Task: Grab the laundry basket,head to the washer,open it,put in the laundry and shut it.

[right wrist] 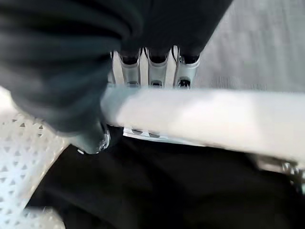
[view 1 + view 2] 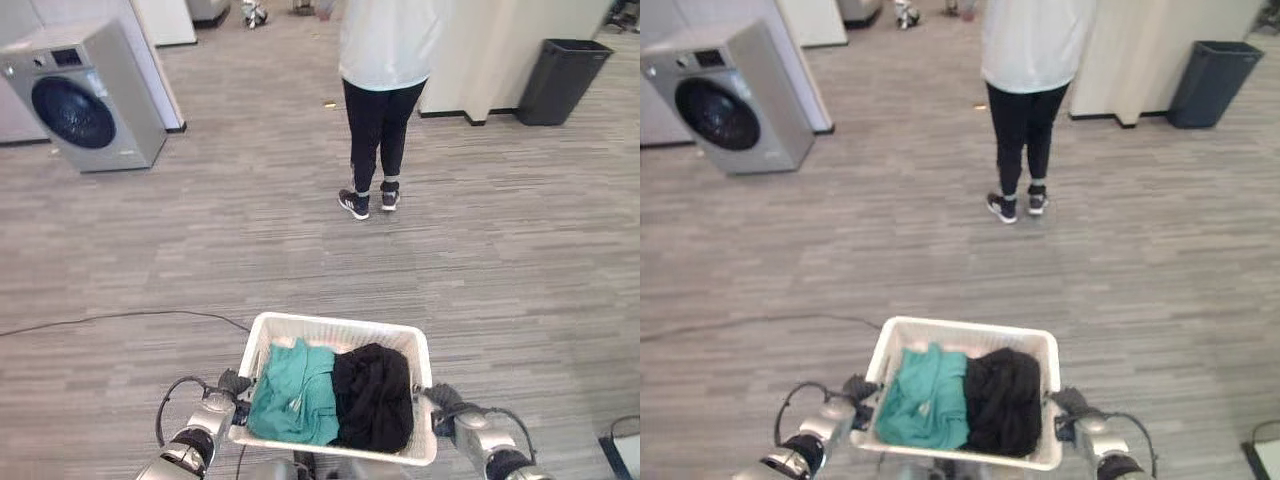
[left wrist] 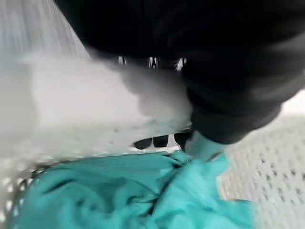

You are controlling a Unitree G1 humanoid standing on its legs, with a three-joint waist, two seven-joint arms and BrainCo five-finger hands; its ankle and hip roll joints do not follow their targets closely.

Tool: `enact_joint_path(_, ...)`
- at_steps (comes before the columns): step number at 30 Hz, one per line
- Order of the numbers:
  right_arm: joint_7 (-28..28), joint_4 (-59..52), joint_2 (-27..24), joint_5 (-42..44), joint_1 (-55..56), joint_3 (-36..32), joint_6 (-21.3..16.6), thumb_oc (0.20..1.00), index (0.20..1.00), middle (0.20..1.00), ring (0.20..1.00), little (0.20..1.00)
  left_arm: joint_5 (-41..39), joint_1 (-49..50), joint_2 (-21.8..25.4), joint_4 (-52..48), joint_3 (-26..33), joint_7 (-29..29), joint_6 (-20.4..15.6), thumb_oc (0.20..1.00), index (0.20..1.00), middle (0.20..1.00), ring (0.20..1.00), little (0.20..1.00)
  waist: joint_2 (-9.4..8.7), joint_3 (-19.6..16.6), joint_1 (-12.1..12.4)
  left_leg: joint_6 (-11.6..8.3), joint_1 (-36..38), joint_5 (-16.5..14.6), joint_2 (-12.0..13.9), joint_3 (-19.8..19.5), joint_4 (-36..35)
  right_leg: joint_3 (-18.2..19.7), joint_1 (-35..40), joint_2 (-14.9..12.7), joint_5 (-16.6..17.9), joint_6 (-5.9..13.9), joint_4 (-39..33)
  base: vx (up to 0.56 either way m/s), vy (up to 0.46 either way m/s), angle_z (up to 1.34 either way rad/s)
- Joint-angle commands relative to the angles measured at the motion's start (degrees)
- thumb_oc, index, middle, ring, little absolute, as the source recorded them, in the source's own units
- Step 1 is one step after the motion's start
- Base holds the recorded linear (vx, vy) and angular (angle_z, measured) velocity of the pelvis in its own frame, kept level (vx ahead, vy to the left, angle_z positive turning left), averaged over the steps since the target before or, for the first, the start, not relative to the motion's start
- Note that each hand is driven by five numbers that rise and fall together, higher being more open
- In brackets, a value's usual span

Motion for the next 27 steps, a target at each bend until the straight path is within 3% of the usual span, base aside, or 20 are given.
enact_joint_path(1, 2.34, 1.06, 1.09, 3.91, -4.35, -1.67, -0.96, 0.200, 0.200, 0.200, 0.200, 0.200, -3.43, -3.47, 3.41, 2.41, 1.71, -3.67, -1.80, 0.200, 0.200, 0.200, 0.200, 0.200, 1.73, -1.72, -0.71, -8.99, 5.52, 7.29, 1.15, -5.02, -11.29, 2.60, 2.32, 0.29, 13.60, 2.46, -27.00, 0.36, 0.022, 0.02)
enact_joint_path(3, 2.07, 1.58, 0.95, 4.96, -4.79, -1.58, -1.08, 0.200, 0.200, 0.200, 0.200, 0.200, -3.40, -4.24, 3.50, 2.68, 1.41, -3.95, -1.94, 0.200, 0.200, 0.200, 0.200, 0.200, 0.95, -1.42, -2.12, -9.31, 7.24, 5.67, -0.22, -7.08, -11.29, 5.18, 1.39, 2.56, 14.00, 2.04, -38.51, 0.47, -0.018, 0.65)
enact_joint_path(4, 1.63, 1.01, 0.47, 6.19, -4.48, -2.04, -1.07, 0.200, 0.200, 0.200, 0.200, 0.200, -3.03, -5.02, 3.83, 2.80, 1.21, -4.26, -2.06, 0.200, 0.200, 0.200, 0.200, 0.200, 0.00, -1.32, -3.72, -9.44, 9.42, 3.77, -1.84, -9.77, -11.29, 10.65, 0.07, 4.62, 16.38, 2.70, -48.46, 0.57, -0.038, 1.25)
enact_joint_path(5, 1.37, 0.19, 0.26, 6.78, -3.94, -2.66, -1.16, 0.200, 0.200, 0.200, 0.200, 0.200, -2.74, -5.54, 4.02, 2.83, 1.25, -4.31, -2.12, 0.200, 0.200, 0.200, 0.200, 0.200, -0.63, -1.33, -4.47, -9.53, 10.18, 2.66, -2.51, -11.19, -11.29, 13.21, -1.82, 4.51, 18.53, 3.51, -52.10, 0.71, -0.056, 1.90)
enact_joint_path(6, 1.35, -0.66, 0.17, 6.69, -2.71, -3.49, -1.17, 0.200, 0.200, 0.200, 0.200, 0.200, -2.20, -5.66, 3.72, 3.25, 1.62, -4.54, -2.39, 0.200, 0.200, 0.200, 0.200, 0.200, -0.36, -1.05, -5.26, -9.90, 12.17, 0.88, -2.34, -12.79, -11.29, 12.24, -4.32, 2.47, 20.99, 4.51, -56.95, 0.53, -0.070, 1.46)
enact_joint_path(7, 1.37, -0.64, 0.07, 6.45, -2.25, -3.74, -1.17, 0.200, 0.200, 0.200, 0.200, 0.200, -1.93, -5.51, 3.42, 3.74, 1.85, -4.70, -2.51, 0.200, 0.200, 0.200, 0.200, 0.200, -0.21, -1.04, -5.52, -10.04, 13.11, 0.01, -2.08, -13.05, -11.29, 9.13, -4.34, 1.62, 21.41, 4.85, -57.83, 0.40, -0.054, 0.98)
enact_joint_path(8, 1.37, -0.64, 0.07, 6.45, -2.25, -3.74, -1.16, 0.200, 0.200, 0.200, 0.200, 0.200, -1.93, -5.51, 3.42, 3.74, 1.85, -4.70, -2.51, 0.200, 0.200, 0.200, 0.200, 0.200, -0.20, -1.02, -5.55, -10.05, 13.13, 0.01, -2.06, -13.08, -11.29, 9.10, -4.29, 1.61, 21.41, 4.84, -57.85, 0.27, -0.063, 0.17)
enact_joint_path(10, 1.90, -0.48, -0.25, 5.41, -1.25, -4.52, -1.10, 0.200, 0.200, 0.200, 0.200, 0.200, -1.51, -4.60, 2.95, 4.47, 2.98, -5.29, -2.35, 0.200, 0.200, 0.200, 0.200, 0.200, -0.73, -1.94, -5.30, -10.23, 15.54, -2.33, -2.20, -12.18, -11.29, 2.16, -3.32, 0.17, 21.90, 4.80, -57.23, 0.47, -0.126, 0.28)
enact_joint_path(11, 2.44, 0.41, -0.54, 5.36, -0.61, -4.60, -0.93, 0.200, 0.200, 0.200, 0.200, 0.200, -1.06, -3.60, 2.26, 4.61, 2.78, -5.78, -2.08, 0.200, 0.200, 0.200, 0.200, 0.200, -0.82, -3.76, -5.66, -10.46, 18.17, -4.64, -1.49, -12.41, -11.29, 1.84, -1.19, 0.49, 22.44, 3.81, -56.84, 0.70, -0.204, 0.36)
enact_joint_path(12, 2.72, 0.45, -0.96, 5.69, -0.30, -4.57, -1.06, 0.200, 0.200, 0.200, 0.200, 0.200, -0.87, -3.19, 2.09, 4.66, 2.70, -5.87, -1.93, 0.200, 0.200, 0.200, 0.200, 0.200, -0.44, -4.44, -5.94, -10.67, 19.24, -4.90, -0.63, -13.38, -9.56, 3.48, -0.64, 1.61, 21.76, 2.97, -55.01, 0.70, -0.214, 0.72)
enact_joint_path(14, 2.90, 1.87, -1.47, 5.86, -0.47, -4.09, -0.85, 0.200, 0.200, 0.200, 0.200, 0.200, -1.75, -2.77, 1.47, 4.97, 2.53, -6.07, -1.68, 0.200, 0.200, 0.200, 0.200, 0.200, 0.22, -4.80, -6.33, -12.79, 17.24, -3.48, -0.34, -13.52, 1.35, 3.92, 1.66, 2.76, 19.84, 1.27, -53.24, 0.51, -0.197, 0.92)
enact_joint_path(16, 2.61, 1.57, -2.51, 6.38, -0.21, -4.73, -0.68, 0.200, 0.200, 0.200, 0.200, 0.200, -2.71, -2.85, 1.00, 4.97, 2.13, -5.81, -1.45, 0.200, 0.200, 0.200, 0.200, 0.200, -0.59, -4.28, -6.77, -16.55, 8.93, 4.00, 1.27, -9.55, 20.96, 2.91, 6.10, 2.33, 17.96, -0.52, -53.39, 0.37, -0.276, 0.21)
enact_joint_path(17, 2.56, 1.55, -2.52, 6.84, -0.49, -5.10, -0.75, 0.200, 0.200, 0.200, 0.200, 0.200, -2.74, -3.34, 1.06, 4.69, 1.84, -5.90, -1.33, 0.200, 0.200, 0.200, 0.200, 0.200, -2.36, -3.84, -6.78, -17.63, 4.81, 7.23, 3.02, -6.03, 27.96, 2.06, 8.13, 1.14, 17.59, -1.23, -54.38, 0.19, -0.217, 0.13)
enact_joint_path(18, 2.56, 1.56, -2.52, 6.84, -0.51, -5.13, -0.75, 0.200, 0.200, 0.200, 0.200, 0.200, -2.74, -3.38, 1.07, 4.69, 1.83, -5.91, -1.33, 0.200, 0.200, 0.200, 0.200, 0.200, -2.09, -3.78, -6.81, -17.70, 4.39, 6.82, 3.36, -6.14, 28.76, 1.93, 8.07, 1.45, 17.63, -1.30, -54.39, 0.20, -0.272, 0.29)
enact_joint_path(19, 2.43, 1.35, -2.86, 7.18, -0.59, -5.21, -0.84, 0.200, 0.200, 0.200, 0.200, 0.200, -2.90, -3.85, 1.29, 4.28, 1.66, -5.86, -1.21, 0.200, 0.200, 0.200, 0.200, 0.200, -3.41, -3.14, -6.22, -16.94, 1.45, 6.56, 5.85, -2.29, 35.34, 1.83, 9.85, 1.36, 16.97, -2.40, -55.25, 0.19, -0.227, 0.08)
enact_joint_path(20, 1.96, 1.29, -3.25, 7.15, -0.57, -4.97, -0.80, 0.200, 0.200, 0.200, 0.200, 0.200, -2.99, -4.34, 1.51, 3.88, 1.16, -5.78, -1.19, 0.200, 0.200, 0.200, 0.200, 0.200, -4.09, -2.75, -5.39, -16.25, -1.12, 5.37, 6.66, -0.13, 37.29, 2.26, 11.25, 1.66, 15.73, -3.08, -55.94, 0.42, -0.294, -0.24)
enact_joint_path(21, 0.93, 1.20, -3.77, 7.43, -0.83, -4.91, -0.70, 0.200, 0.200, 0.200, 0.200, 0.200, -3.37, -5.78, 1.20, 4.36, 0.87, -5.51, -1.19, 0.200, 0.200, 0.200, 0.200, 0.200, -4.41, -2.08, -3.58, -15.05, -7.80, 3.26, 5.16, 2.93, 33.13, 3.02, 14.73, 1.58, 14.33, -3.13, -57.26, 0.43, -0.147, -0.33)
enact_joint_path(22, 0.88, 1.06, -3.78, 7.34, -0.89, -4.71, -0.74, 0.200, 0.200, 0.200, 0.200, 0.200, -3.69, -5.87, 1.08, 4.37, 0.84, -5.39, -1.26, 0.200, 0.200, 0.200, 0.200, 0.200, -3.98, -1.93, -3.12, -14.61, -9.06, 2.93, 4.17, 2.67, 29.24, 3.19, 15.86, 1.68, 14.10, -2.77, -57.71, 0.49, -0.060, -0.18)
enact_joint_path(24, 0.97, 0.68, -3.75, 7.42, -0.85, -4.75, -1.05, 0.200, 0.200, 0.200, 0.200, 0.200, -3.63, -5.92, 1.19, 4.31, 1.13, -5.25, -1.62, 0.200, 0.200, 0.200, 0.200, 0.200, -3.64, -1.92, -2.49, -13.23, -10.62, 3.45, 4.83, 4.03, 14.89, 3.69, 17.71, 1.54, 13.30, -1.38, -58.67, 0.41, 0.044, -0.45)
enact_joint_path(27, 1.50, 0.63, -3.36, 6.28, -1.43, -3.02, -1.95, 0.200, 0.200, 0.200, 0.200, 0.200, -3.95, -5.18, 1.88, 4.67, 1.81, -5.06, -2.20, 0.200, 0.200, 0.200, 0.200, 0.200, -1.77, -1.76, 0.32, -13.38, -11.28, 9.75, 2.87, -2.37, -7.66, 7.13, 21.45, 3.59, 10.71, -0.84, -58.91, 0.49, 0.076, -0.49)
